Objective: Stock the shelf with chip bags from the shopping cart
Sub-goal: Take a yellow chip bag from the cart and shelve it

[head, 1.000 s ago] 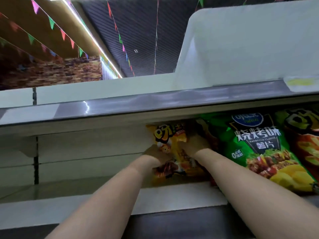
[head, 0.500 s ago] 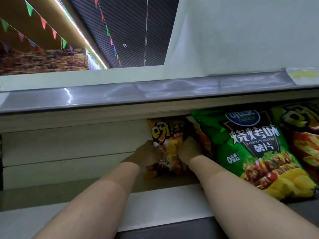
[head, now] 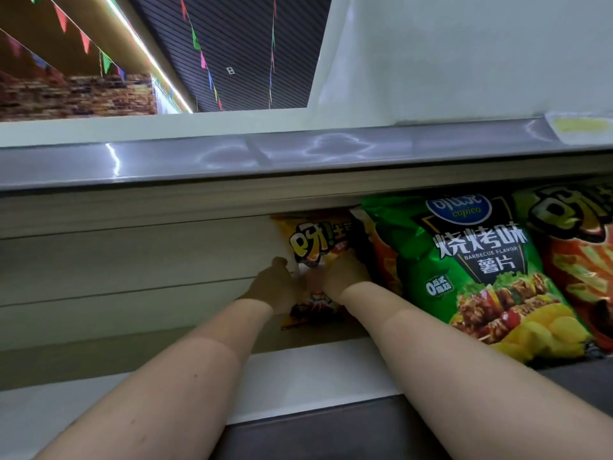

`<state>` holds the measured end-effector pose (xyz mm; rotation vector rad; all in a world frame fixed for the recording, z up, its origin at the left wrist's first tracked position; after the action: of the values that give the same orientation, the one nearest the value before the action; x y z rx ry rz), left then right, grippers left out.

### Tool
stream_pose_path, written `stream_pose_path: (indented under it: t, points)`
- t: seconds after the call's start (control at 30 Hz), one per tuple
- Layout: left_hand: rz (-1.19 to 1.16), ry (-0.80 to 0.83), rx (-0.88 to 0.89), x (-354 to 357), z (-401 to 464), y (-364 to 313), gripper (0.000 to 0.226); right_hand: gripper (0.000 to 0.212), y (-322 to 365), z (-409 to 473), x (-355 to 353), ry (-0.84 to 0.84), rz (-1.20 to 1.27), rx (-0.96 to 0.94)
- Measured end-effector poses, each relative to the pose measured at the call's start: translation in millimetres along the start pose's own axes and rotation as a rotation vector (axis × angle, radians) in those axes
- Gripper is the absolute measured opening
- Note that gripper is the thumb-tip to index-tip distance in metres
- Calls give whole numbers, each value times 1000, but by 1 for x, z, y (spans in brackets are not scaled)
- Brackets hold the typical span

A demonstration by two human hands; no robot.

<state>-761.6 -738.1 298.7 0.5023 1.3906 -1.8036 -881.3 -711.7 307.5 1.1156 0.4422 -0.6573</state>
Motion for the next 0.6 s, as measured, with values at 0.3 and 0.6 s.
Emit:
stream_pose_path:
  t: [0.3,0.6]
  points:
    - [-25,-93,18,-40,-48,-14,56,30,4,-25,-2,70,11,1]
    - [-167,-324,-89,-61,-134,3,28,35,7,-92,-22,28,220,-179]
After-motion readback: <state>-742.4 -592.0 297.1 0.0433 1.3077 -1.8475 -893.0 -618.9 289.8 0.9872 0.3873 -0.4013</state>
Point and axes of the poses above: each hand's wrist, its own z-axis towards the middle knuckle, its own x-axis out of the palm, y = z × x, the point moved 7 cm from there along z, towards the middle knuckle, and after that the axes turned 3 degrees about -x, right-handed, at the moved point
